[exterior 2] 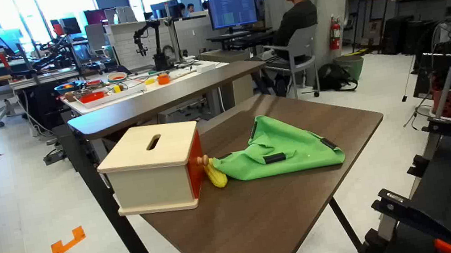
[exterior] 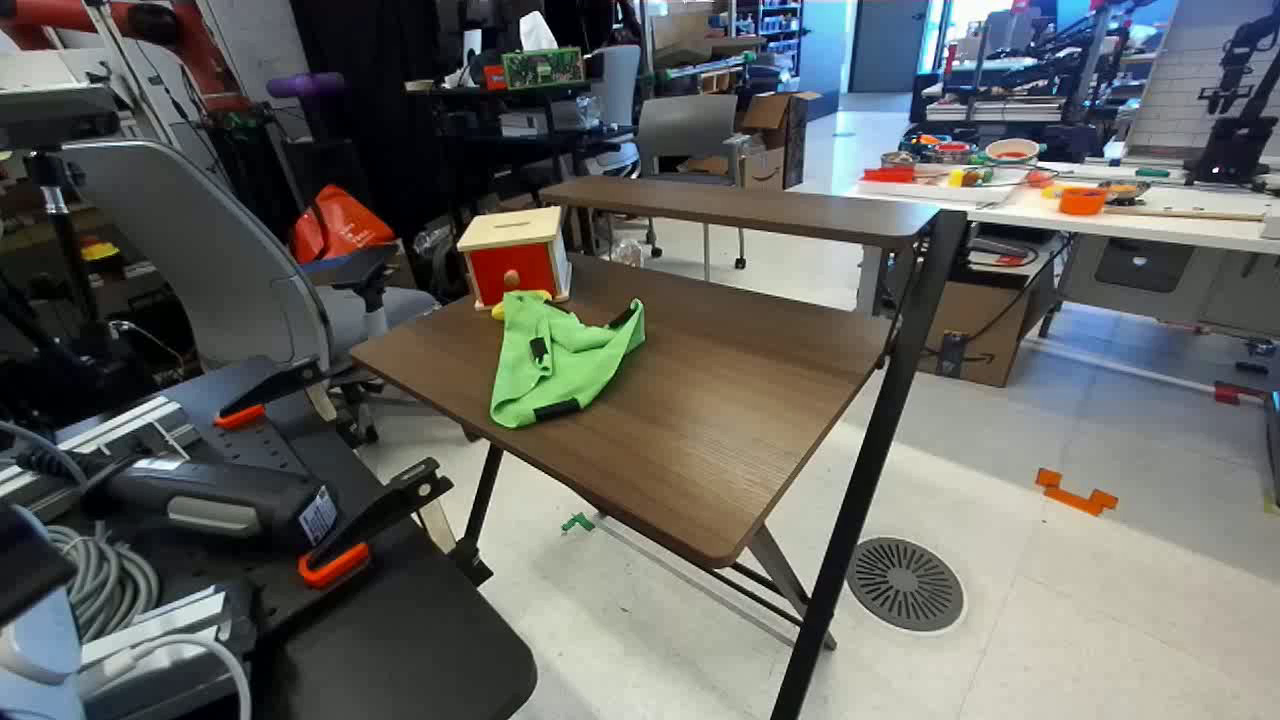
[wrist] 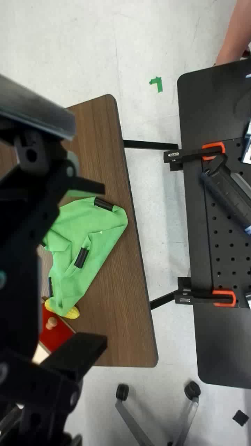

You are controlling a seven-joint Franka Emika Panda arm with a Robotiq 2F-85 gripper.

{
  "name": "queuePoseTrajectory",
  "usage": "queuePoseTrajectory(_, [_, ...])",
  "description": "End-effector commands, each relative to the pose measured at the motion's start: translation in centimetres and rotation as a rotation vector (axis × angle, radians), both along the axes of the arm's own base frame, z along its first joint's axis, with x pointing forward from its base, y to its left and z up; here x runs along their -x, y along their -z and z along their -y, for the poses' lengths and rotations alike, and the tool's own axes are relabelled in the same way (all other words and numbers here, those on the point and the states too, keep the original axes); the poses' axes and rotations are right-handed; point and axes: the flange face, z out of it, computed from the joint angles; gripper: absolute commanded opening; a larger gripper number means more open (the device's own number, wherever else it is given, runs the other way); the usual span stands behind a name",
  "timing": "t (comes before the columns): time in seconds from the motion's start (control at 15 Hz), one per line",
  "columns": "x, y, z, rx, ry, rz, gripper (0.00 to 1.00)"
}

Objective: Fold the green towel in half from right to left.

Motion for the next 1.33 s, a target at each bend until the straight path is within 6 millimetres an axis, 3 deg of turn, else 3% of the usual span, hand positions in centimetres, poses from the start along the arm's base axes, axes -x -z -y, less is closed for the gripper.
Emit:
queuePoseTrajectory(0.0, [0.0, -0.1, 0.0, 0.000, 0.000, -0.001, 1.00])
queuePoseTrajectory(1.13, [0.0, -0.1, 0.0, 0.000, 0.000, -0.001, 1.00])
queuePoseTrajectory(1.27, [-1.1, 0.6, -0.2, 0.013, 0.023, 0.031, 1.00])
